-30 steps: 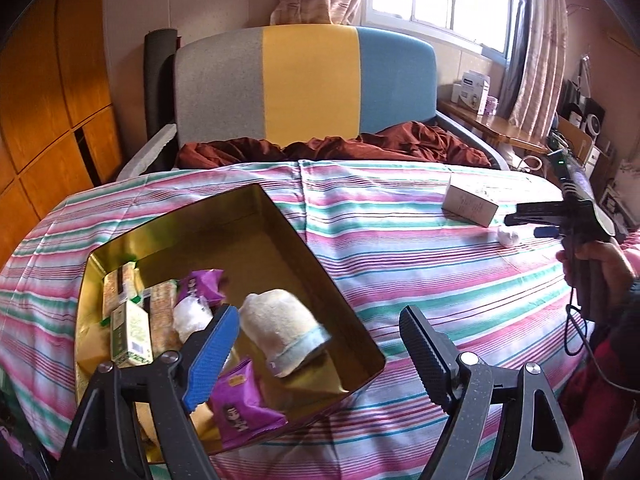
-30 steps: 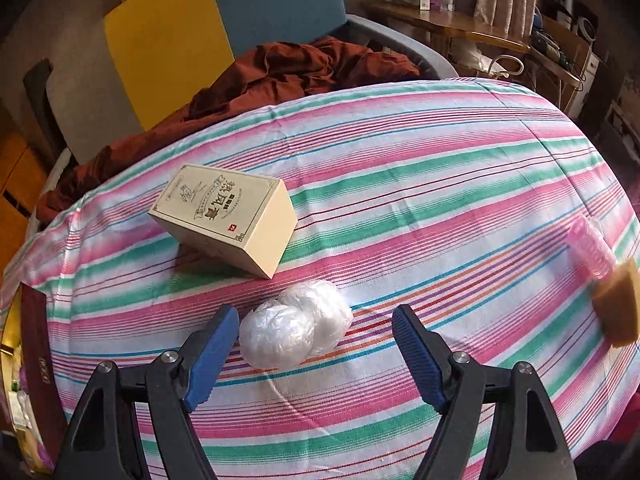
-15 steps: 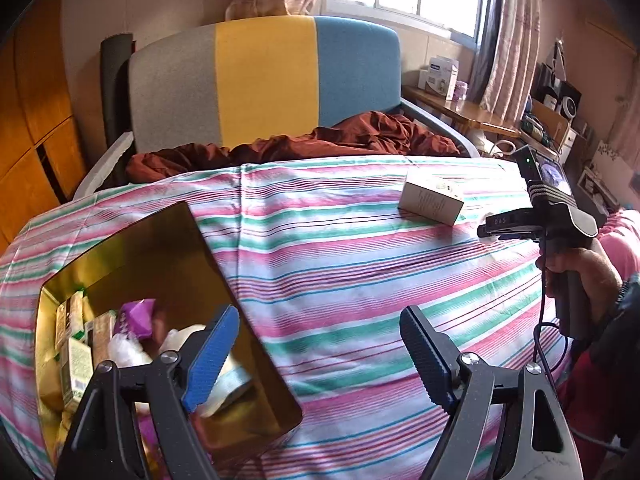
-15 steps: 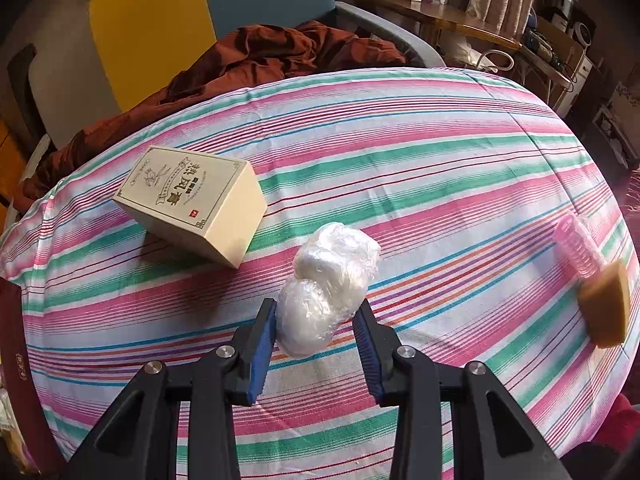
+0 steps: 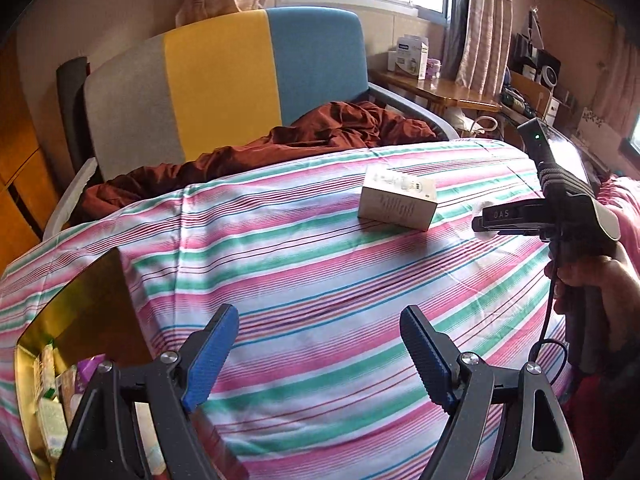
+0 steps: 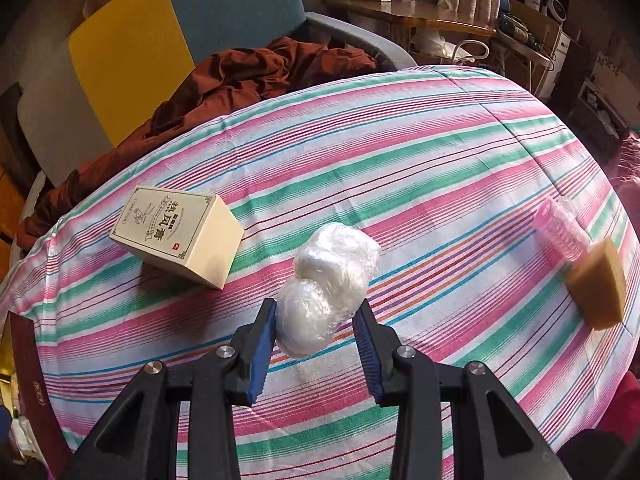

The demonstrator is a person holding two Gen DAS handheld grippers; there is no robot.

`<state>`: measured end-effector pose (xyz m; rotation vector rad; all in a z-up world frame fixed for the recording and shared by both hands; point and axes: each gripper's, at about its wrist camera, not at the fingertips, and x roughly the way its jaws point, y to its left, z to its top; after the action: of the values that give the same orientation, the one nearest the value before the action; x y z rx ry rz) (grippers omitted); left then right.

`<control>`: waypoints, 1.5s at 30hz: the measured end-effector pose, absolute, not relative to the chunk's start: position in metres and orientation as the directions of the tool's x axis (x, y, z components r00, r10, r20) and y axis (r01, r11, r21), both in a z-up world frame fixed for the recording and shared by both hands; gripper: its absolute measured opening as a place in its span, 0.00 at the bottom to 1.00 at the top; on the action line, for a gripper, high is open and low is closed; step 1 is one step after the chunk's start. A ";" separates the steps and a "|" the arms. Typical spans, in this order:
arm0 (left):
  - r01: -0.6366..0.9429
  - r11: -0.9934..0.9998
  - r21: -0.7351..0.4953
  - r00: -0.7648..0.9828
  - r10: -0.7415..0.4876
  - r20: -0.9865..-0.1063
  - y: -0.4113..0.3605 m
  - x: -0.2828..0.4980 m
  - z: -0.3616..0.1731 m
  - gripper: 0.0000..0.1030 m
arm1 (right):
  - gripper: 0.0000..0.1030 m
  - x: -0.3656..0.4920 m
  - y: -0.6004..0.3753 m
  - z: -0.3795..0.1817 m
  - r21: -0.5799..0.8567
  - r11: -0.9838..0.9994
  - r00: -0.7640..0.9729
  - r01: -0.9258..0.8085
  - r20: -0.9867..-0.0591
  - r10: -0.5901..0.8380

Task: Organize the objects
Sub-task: 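Grasp the cream printed box with the left tool while the right tool holds the white ball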

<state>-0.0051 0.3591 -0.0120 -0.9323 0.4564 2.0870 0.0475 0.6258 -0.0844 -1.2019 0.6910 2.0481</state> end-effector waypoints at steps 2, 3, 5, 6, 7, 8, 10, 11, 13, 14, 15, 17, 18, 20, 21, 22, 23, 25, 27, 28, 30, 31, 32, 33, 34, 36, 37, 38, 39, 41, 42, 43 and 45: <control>-0.786 -0.618 0.008 -0.412 0.515 -0.752 0.371 -0.007 -0.014 0.81 | 0.37 0.050 0.629 -0.083 0.123 -0.633 -0.369 -0.765 -0.888 0.274; -0.788 -0.615 0.003 -0.405 0.514 -0.756 0.377 -0.009 -0.016 0.81 | 0.37 0.052 0.630 -0.082 0.129 -0.627 -0.372 -0.768 -0.887 0.273; -0.792 -0.610 -0.009 -0.389 0.515 -0.764 0.390 -0.012 -0.019 0.81 | 0.37 0.055 0.633 -0.081 0.143 -0.617 -0.380 -0.774 -0.884 0.272; -0.794 -0.608 -0.010 -0.384 0.514 -0.767 0.397 -0.014 -0.020 0.81 | 0.37 0.057 0.634 -0.080 0.149 -0.610 -0.384 -0.778 -0.882 0.274; -0.795 -0.607 -0.010 -0.381 0.512 -0.770 0.403 -0.016 -0.021 0.81 | 0.37 0.059 0.635 -0.078 0.156 -0.602 -0.389 -0.783 -0.878 0.277; -0.796 -0.606 -0.012 -0.377 0.511 -0.772 0.409 -0.018 -0.022 0.81 | 0.37 0.061 0.636 -0.077 0.165 -0.594 -0.395 -0.787 -0.875 0.281; -0.798 -0.602 -0.024 -0.362 0.511 -0.780 0.423 -0.023 -0.025 0.81 | 0.37 0.065 0.639 -0.073 0.186 -0.580 -0.411 -0.793 -0.867 0.283; -0.799 -0.601 -0.036 -0.347 0.509 -0.788 0.432 -0.026 -0.027 0.81 | 0.37 0.068 0.640 -0.071 0.198 -0.574 -0.421 -0.794 -0.861 0.285; -0.793 -0.603 -0.087 -0.303 0.514 -0.803 0.448 -0.036 -0.031 0.81 | 0.37 0.073 0.642 -0.066 0.222 -0.557 -0.442 -0.800 -0.846 0.298; -0.786 -0.608 -0.114 -0.281 0.515 -0.810 0.456 -0.041 -0.033 0.81 | 0.37 0.077 0.644 -0.064 0.235 -0.547 -0.453 -0.803 -0.838 0.304; -0.776 -0.614 -0.144 -0.255 0.515 -0.818 0.465 -0.046 -0.035 0.81 | 0.37 0.081 0.646 -0.062 0.252 -0.536 -0.464 -0.805 -0.831 0.307; -0.748 -0.631 -0.205 -0.213 0.520 -0.827 0.482 -0.056 -0.039 0.81 | 0.37 0.087 0.650 -0.060 0.285 -0.518 -0.485 -0.807 -0.819 0.306; -0.734 -0.641 -0.226 -0.201 0.522 -0.829 0.489 -0.061 -0.041 0.81 | 0.37 0.090 0.652 -0.059 0.299 -0.509 -0.494 -0.807 -0.815 0.303; -0.711 -0.659 -0.247 -0.195 0.522 -0.831 0.506 -0.069 -0.042 0.81 | 0.37 0.093 0.654 -0.059 0.325 -0.497 -0.509 -0.804 -0.809 0.294; -0.700 -0.668 -0.254 -0.192 0.518 -0.834 0.514 -0.072 -0.042 0.81 | 0.37 0.094 0.655 -0.058 0.335 -0.495 -0.516 -0.802 -0.806 0.291; -0.687 -0.673 -0.274 -0.177 0.521 -0.835 0.523 -0.076 -0.043 0.81 | 0.37 0.095 0.655 -0.058 0.342 -0.494 -0.522 -0.800 -0.802 0.290; -0.676 -0.675 -0.295 -0.164 0.528 -0.833 0.530 -0.080 -0.043 0.81 | 0.37 0.095 0.655 -0.057 0.346 -0.497 -0.527 -0.796 -0.799 0.288; -0.649 -0.699 -0.300 -0.171 0.519 -0.838 0.546 -0.087 -0.044 0.81 | 0.37 0.094 0.653 -0.055 0.354 -0.508 -0.539 -0.786 -0.794 0.282; -0.644 -0.714 -0.276 -0.191 0.499 -0.845 0.561 -0.092 -0.047 0.82 | 0.37 0.093 0.651 -0.054 0.357 -0.518 -0.547 -0.777 -0.791 0.276; -0.631 -0.729 -0.266 -0.205 0.488 -0.849 0.567 -0.095 -0.048 0.82 | 0.37 0.093 0.651 -0.054 0.360 -0.521 -0.551 -0.774 -0.789 0.272; -0.617 -0.747 -0.247 -0.230 0.472 -0.851 0.578 -0.101 -0.049 0.85 | 0.37 0.094 0.651 -0.054 0.371 -0.523 -0.559 -0.767 -0.787 0.262; -0.604 -0.759 -0.243 -0.237 0.462 -0.855 0.583 -0.104 -0.050 0.85 | 0.37 0.094 0.650 -0.054 0.373 -0.525 -0.562 -0.765 -0.786 0.260; -0.598 -0.762 -0.246 -0.235 0.461 -0.856 0.587 -0.107 -0.052 0.85 | 0.37 0.093 0.650 -0.054 0.373 -0.529 -0.563 -0.762 -0.785 0.258; -0.599 -0.765 -0.239 -0.238 0.454 -0.859 0.592 -0.109 -0.054 0.86 | 0.37 0.093 0.650 -0.054 0.373 -0.531 -0.564 -0.761 -0.785 0.256; -0.601 -0.769 -0.217 -0.247 0.438 -0.865 0.598 -0.110 -0.056 0.86 | 0.37 0.093 0.650 -0.055 0.372 -0.530 -0.562 -0.762 -0.787 0.256; -0.602 -0.775 -0.191 -0.250 0.410 -0.877 0.606 -0.111 -0.064 0.87 | 0.37 0.093 0.652 -0.057 0.372 -0.526 -0.557 -0.765 -0.792 0.249; -0.604 -0.776 -0.181 -0.245 0.397 -0.885 0.609 -0.112 -0.068 0.87 | 0.37 0.093 0.652 -0.058 0.368 -0.525 -0.551 -0.768 -0.796 0.248; -0.602 -0.779 -0.172 -0.239 0.382 -0.893 0.611 -0.113 -0.074 0.87 | 0.37 0.092 0.653 -0.060 0.363 -0.525 -0.545 -0.770 -0.802 0.246; -0.595 -0.784 -0.174 -0.225 0.371 -0.901 0.609 -0.114 -0.079 0.87 | 0.37 0.091 0.654 -0.061 0.360 -0.525 -0.540 -0.772 -0.807 0.240; -0.577 -0.791 -0.205 -0.187 0.372 -0.909 0.603 -0.117 -0.090 0.87 | 0.37 0.089 0.654 -0.064 0.352 -0.528 -0.529 -0.773 -0.816 0.231; -0.565 -0.795 -0.220 -0.171 0.373 -0.912 0.597 -0.118 -0.094 0.85 | 0.37 0.088 0.654 -0.065 0.346 -0.532 -0.524 -0.773 -0.821 0.228; -0.559 -0.794 -0.239 -0.160 0.386 -0.909 0.591 -0.119 -0.097 0.83 | 0.37 0.087 0.654 -0.067 0.340 -0.535 -0.519 -0.773 -0.825 0.226; -0.587 -0.772 -0.244 -0.164 0.409 -0.898 0.580 -0.117 -0.095 0.77 | 0.37 0.084 0.654 -0.070 0.330 -0.541 -0.508 -0.774 -0.834 0.218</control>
<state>-0.1172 0.5802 -0.0950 -1.4583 0.2096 1.9856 0.0843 0.6539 -0.0696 -1.0126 0.9542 2.0802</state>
